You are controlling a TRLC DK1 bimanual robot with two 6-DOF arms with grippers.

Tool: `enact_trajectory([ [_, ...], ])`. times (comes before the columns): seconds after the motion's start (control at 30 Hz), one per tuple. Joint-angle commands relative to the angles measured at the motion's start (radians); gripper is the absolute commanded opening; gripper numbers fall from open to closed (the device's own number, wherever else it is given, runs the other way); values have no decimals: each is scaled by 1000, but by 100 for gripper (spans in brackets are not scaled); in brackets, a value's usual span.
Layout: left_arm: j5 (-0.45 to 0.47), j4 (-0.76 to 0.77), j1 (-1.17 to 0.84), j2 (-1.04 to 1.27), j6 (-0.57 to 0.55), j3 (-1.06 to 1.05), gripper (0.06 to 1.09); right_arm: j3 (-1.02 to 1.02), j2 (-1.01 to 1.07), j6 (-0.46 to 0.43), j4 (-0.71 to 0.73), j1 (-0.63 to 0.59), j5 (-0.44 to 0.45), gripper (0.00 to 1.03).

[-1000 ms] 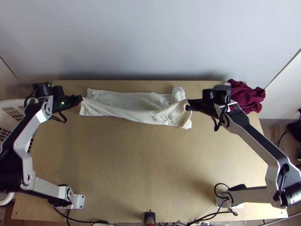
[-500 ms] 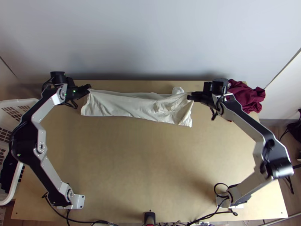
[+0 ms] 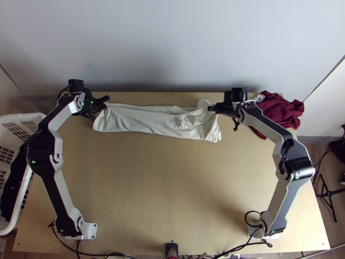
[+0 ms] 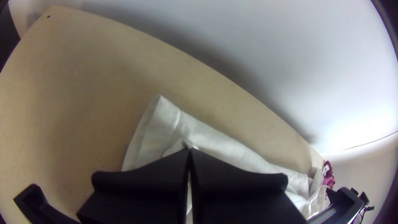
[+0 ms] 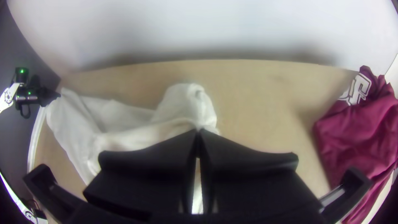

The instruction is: Fold the t-shirt

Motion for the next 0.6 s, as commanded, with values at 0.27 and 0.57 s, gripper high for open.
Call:
enact_trajectory([
  [0.27, 37, -143, 70, -78, 20, 12, 82, -81, -80, -36, -76, 34, -1, 99],
  [0.57, 103, -142, 165, -190, 62, -108, 87, -211, -383, -50, -138, 34, -1, 99],
])
